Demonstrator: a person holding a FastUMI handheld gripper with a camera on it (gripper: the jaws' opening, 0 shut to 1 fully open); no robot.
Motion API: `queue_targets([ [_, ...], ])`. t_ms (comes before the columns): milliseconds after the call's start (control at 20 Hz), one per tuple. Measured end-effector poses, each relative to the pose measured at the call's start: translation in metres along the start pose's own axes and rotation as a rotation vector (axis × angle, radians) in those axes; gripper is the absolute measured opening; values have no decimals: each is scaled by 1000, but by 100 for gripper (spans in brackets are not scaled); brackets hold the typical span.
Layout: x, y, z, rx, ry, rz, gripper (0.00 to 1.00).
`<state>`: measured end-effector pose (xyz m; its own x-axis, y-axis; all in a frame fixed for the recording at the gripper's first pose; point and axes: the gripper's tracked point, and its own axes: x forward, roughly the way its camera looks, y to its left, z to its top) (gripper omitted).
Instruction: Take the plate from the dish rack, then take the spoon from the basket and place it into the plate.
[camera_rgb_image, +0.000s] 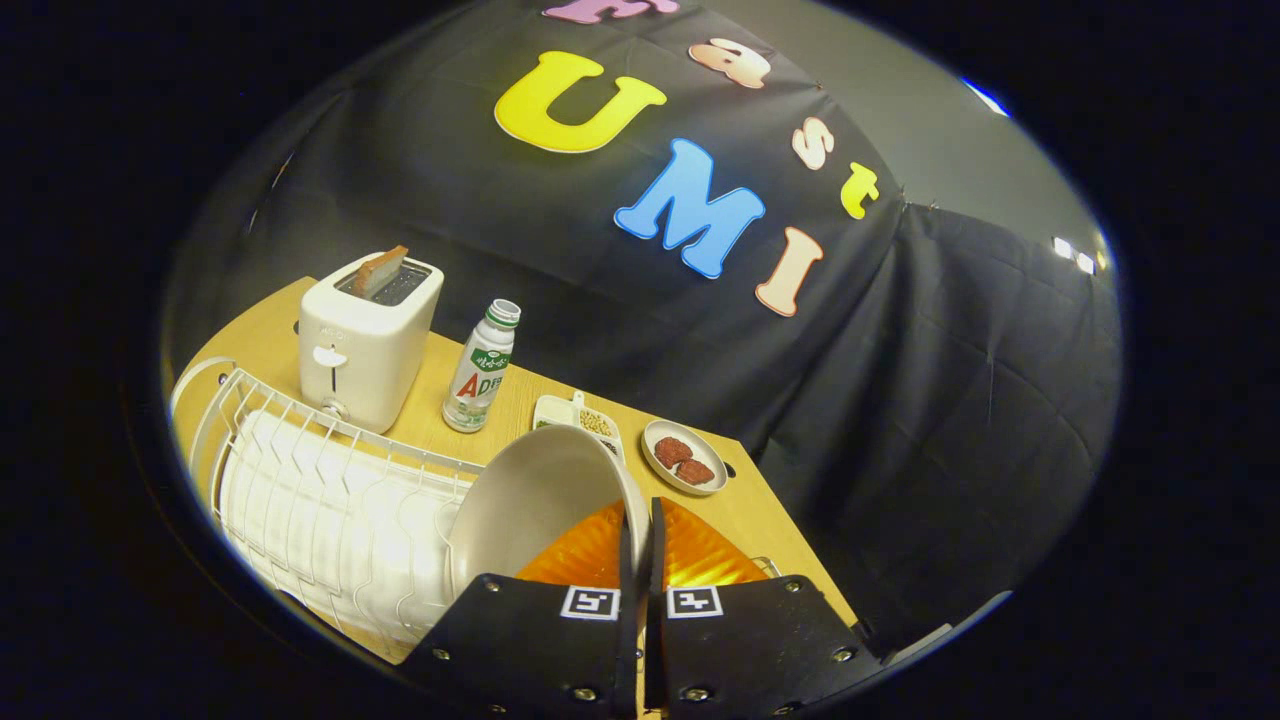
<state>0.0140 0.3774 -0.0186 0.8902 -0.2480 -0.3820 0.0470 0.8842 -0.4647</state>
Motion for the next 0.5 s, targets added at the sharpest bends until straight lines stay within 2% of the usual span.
queue_targets([
  [250,-14,-12,26,-132,-61,-67,3],
  [500,-38,-35,24,-102,-67,-67,3],
])
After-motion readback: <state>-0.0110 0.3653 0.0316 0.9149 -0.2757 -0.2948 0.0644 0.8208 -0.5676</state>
